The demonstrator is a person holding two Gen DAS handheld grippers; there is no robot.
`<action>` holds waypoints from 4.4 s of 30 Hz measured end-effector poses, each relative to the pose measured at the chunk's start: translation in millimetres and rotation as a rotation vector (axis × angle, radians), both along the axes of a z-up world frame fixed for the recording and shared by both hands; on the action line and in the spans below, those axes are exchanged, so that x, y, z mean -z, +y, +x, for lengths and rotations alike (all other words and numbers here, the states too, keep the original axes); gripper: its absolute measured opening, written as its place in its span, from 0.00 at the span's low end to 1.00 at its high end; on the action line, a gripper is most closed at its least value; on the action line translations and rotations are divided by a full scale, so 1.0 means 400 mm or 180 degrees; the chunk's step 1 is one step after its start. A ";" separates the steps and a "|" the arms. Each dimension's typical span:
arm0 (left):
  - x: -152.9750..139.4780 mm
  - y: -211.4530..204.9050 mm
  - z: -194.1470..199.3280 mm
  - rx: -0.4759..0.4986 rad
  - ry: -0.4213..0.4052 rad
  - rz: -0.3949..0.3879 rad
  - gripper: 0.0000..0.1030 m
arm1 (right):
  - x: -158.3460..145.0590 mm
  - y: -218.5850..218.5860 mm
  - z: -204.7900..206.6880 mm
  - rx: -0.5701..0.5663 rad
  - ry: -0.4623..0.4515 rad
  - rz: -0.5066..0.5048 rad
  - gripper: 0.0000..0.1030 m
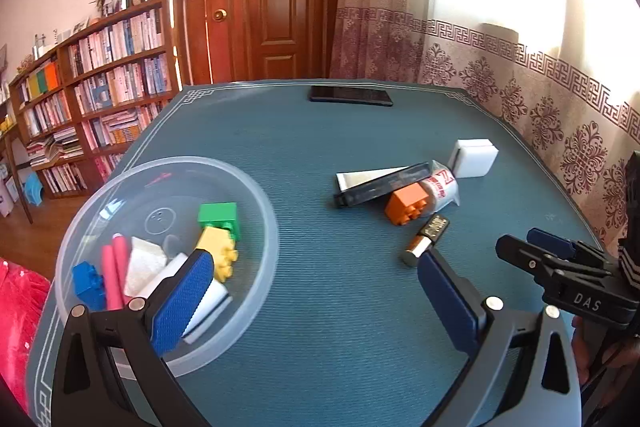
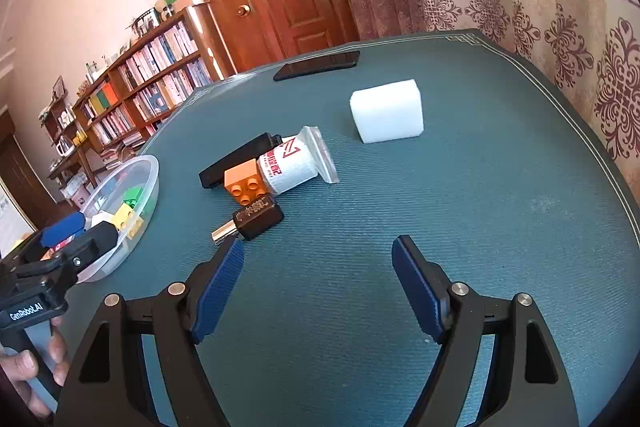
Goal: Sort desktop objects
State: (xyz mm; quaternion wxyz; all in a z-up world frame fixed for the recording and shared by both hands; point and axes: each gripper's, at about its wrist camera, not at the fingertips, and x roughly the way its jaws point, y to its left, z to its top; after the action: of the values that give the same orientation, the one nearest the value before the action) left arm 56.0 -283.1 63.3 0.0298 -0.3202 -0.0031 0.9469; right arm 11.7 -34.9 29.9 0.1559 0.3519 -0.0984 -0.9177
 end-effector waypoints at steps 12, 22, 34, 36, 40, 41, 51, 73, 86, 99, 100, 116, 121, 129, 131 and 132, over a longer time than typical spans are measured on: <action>0.013 0.139 0.005 0.0194 0.0006 -0.0125 0.99 | -0.004 0.112 0.014 0.0261 0.0024 -0.0001 0.77; 0.006 0.155 0.075 0.0085 0.0090 -0.0262 0.99 | -0.024 0.104 0.055 0.0351 0.0268 0.0295 0.77; 0.015 0.165 0.083 0.0134 -0.0025 -0.0268 0.99 | -0.031 0.099 0.074 0.0430 0.0344 0.0312 0.77; 0.022 0.169 0.072 0.0130 -0.0058 -0.0215 0.99 | -0.029 0.100 0.073 0.0421 0.0314 0.0310 0.77; 0.036 0.169 0.046 0.0099 -0.0115 -0.0126 0.99 | -0.027 0.103 0.073 0.0408 0.0283 0.0279 0.77; 0.040 0.168 0.038 0.0090 -0.0131 -0.0113 0.99 | -0.025 0.103 0.072 0.0409 0.0269 0.0284 0.77; 0.060 0.126 -0.024 -0.0106 -0.0262 0.0076 0.99 | -0.013 0.107 0.048 0.0382 0.0131 0.0189 0.77; -0.009 0.146 0.032 0.0048 -0.0130 -0.0051 0.99 | -0.049 0.117 0.081 0.0449 0.0295 0.0222 0.77; 0.053 0.131 -0.141 0.0031 -0.0396 0.0162 0.99 | -0.003 0.132 0.053 0.0437 -0.0025 0.0145 0.77; 0.048 0.129 -0.255 -0.0070 -0.0383 0.0298 0.99 | 0.003 0.113 0.047 0.0320 -0.0043 0.0137 0.77; 0.048 0.132 -0.261 -0.0067 -0.0383 0.0296 0.99 | 0.005 0.114 0.044 0.0318 -0.0058 0.0131 0.77; 0.091 0.080 -0.267 -0.0209 -0.0391 0.0417 0.99 | 0.029 0.119 0.014 0.0378 -0.0261 0.0005 0.77; 0.094 0.104 -0.268 -0.0052 -0.0375 0.0343 0.99 | 0.021 0.104 0.001 0.0446 -0.0254 0.0019 0.77; 0.103 0.131 -0.301 0.0148 -0.0527 0.0322 0.99 | 0.005 0.052 -0.034 0.0335 -0.0240 0.0046 0.77; 0.112 0.146 -0.305 0.0141 -0.0534 0.0176 0.99 | 0.002 0.047 -0.037 0.0315 -0.0231 0.0067 0.77; 0.115 0.150 -0.304 0.0162 -0.0539 0.0151 0.99 | 0.002 0.047 -0.039 0.0316 -0.0229 0.0078 0.77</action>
State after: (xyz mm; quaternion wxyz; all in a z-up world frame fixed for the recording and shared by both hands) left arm -65.6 -222.9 17.2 0.0611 -0.3983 -0.0198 0.9150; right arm -3.9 -16.0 29.1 0.1022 0.3813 -0.1100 -0.9122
